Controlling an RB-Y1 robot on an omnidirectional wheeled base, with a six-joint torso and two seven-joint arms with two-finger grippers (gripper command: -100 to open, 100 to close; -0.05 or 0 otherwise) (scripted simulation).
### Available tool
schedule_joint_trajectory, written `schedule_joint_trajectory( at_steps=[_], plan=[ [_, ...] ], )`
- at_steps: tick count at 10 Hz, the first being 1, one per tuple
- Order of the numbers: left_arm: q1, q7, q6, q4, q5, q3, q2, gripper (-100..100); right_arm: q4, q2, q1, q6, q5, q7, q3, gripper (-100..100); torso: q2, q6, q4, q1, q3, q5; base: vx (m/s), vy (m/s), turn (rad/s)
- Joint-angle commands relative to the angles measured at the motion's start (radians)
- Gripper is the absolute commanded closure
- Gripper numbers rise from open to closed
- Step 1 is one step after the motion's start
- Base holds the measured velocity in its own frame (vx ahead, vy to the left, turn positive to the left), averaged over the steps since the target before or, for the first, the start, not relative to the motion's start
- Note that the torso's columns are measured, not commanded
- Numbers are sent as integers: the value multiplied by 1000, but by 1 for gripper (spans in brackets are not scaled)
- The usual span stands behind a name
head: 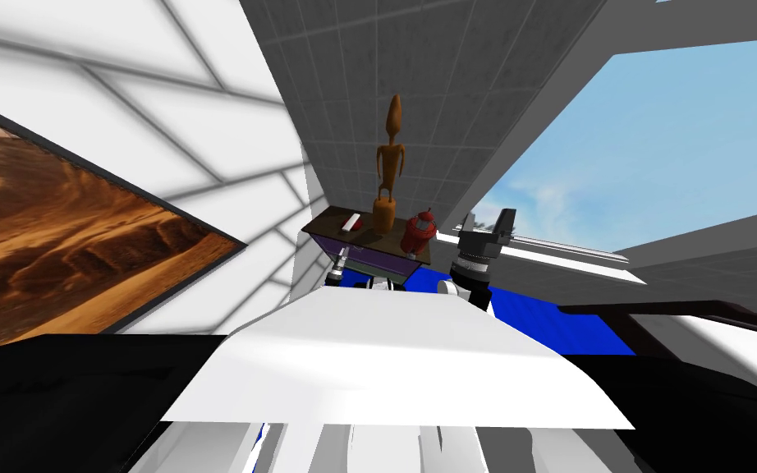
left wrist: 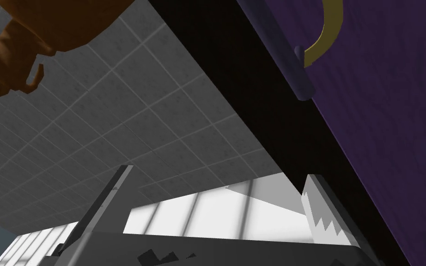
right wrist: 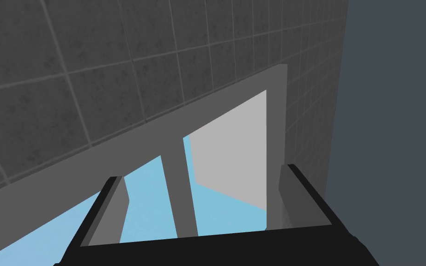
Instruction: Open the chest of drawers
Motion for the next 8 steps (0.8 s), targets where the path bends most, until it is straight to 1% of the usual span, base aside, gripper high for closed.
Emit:
schedule_joint_trajectory(
  at_steps=[1, 2, 3, 4, 5, 7, 8],
  plan=[
    [-17, -9, -22, 68, -5, 1, -9, -100, 0, 0, 0, 0, 0, 0, 0, 0, 0, 0, 0, 0, 0, 0, 21, 14, -37],
    [-30, -15, -37, 106, -8, 2, -17, -100, 0, 0, 0, 0, 0, 0, 0, 0, 0, 0, 0, 0, 0, 0, 26, 16, -67],
    [-30, -15, -37, 123, -8, 2, -17, -100, 0, 0, 0, 0, 0, 0, 0, 0, 0, 0, 0, 0, 0, 0, 9, 15, -41],
    [-41, -21, -51, 153, -11, 3, -26, -100, 0, 0, 0, 0, 0, 0, 0, 0, 1, 0, 0, 0, 0, 0, 11, 15, -43],
    [-41, -21, -51, 166, -11, 3, -26, -100, 0, 0, 0, 0, 0, 0, 0, 0, 0, 0, 0, 0, 0, 0, 8, 10, -29],
    [-62, -31, -76, 230, -17, 4, -44, -100, 0, 0, 0, 0, 0, 0, 0, 0, 0, 0, 0, 0, 0, 0, 11, 15, -43],
    [-71, -35, -86, 273, -19, 5, -54, -100, 0, 0, 0, 0, 0, 0, 0, 0, 0, 0, 0, 0, 0, 0, 13, 18, -52]
  ],
)
